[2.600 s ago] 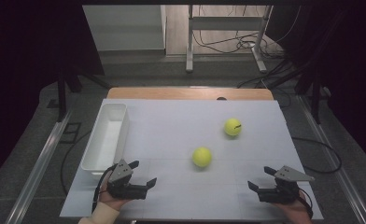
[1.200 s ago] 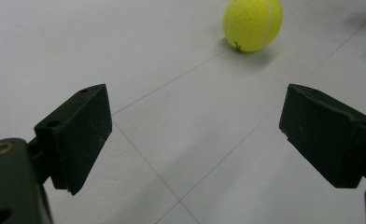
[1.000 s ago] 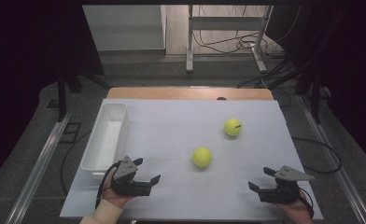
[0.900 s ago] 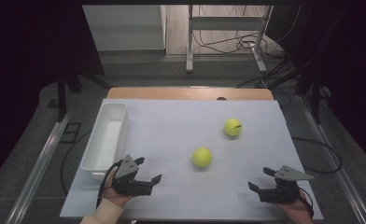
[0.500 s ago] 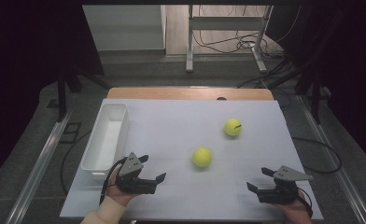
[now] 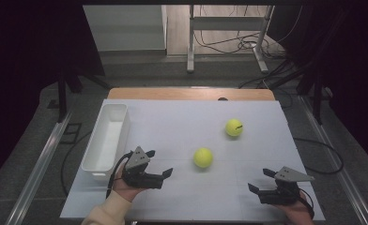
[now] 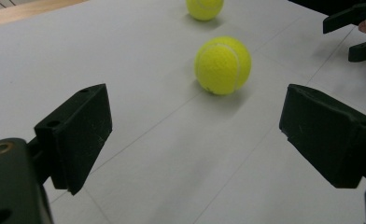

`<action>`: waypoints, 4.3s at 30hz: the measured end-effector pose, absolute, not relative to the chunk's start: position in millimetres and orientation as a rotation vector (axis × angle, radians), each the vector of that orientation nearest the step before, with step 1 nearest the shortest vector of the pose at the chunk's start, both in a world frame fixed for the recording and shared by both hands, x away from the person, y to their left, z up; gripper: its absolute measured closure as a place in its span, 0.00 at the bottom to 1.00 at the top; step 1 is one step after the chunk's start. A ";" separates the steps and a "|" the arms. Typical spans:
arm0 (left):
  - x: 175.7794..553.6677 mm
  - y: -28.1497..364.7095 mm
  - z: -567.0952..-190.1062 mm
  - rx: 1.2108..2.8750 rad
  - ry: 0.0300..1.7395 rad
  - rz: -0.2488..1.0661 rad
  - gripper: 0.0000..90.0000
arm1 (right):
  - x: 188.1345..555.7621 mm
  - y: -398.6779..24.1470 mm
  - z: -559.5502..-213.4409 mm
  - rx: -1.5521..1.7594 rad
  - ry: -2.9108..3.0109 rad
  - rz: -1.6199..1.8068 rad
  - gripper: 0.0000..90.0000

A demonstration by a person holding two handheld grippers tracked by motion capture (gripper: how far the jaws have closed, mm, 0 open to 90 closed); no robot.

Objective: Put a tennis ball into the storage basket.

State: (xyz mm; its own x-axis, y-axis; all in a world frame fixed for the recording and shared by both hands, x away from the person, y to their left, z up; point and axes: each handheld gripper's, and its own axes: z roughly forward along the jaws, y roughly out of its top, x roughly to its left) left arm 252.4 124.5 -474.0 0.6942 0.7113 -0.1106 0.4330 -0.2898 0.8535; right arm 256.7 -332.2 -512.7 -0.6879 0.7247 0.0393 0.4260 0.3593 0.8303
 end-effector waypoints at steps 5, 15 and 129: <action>258.8 118.3 -472.1 1.937 0.877 0.348 0.11 | 256.7 -333.1 -512.6 1.014 2.290 1.249 0.16; 268.4 109.5 -471.6 1.952 0.865 0.327 0.12 | 257.0 -333.8 -513.3 1.013 2.290 1.246 0.16; 294.2 54.6 -481.9 2.097 0.785 0.235 0.13 | 258.0 -330.8 -518.4 1.016 2.352 1.169 0.17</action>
State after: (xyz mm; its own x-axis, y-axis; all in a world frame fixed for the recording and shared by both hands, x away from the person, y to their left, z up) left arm 294.2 54.6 -481.9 0.7842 0.6102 -0.1127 0.4481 -0.4311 0.7832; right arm 258.0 -330.8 -518.4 -0.6939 0.7197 0.0243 0.4539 0.4110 0.7906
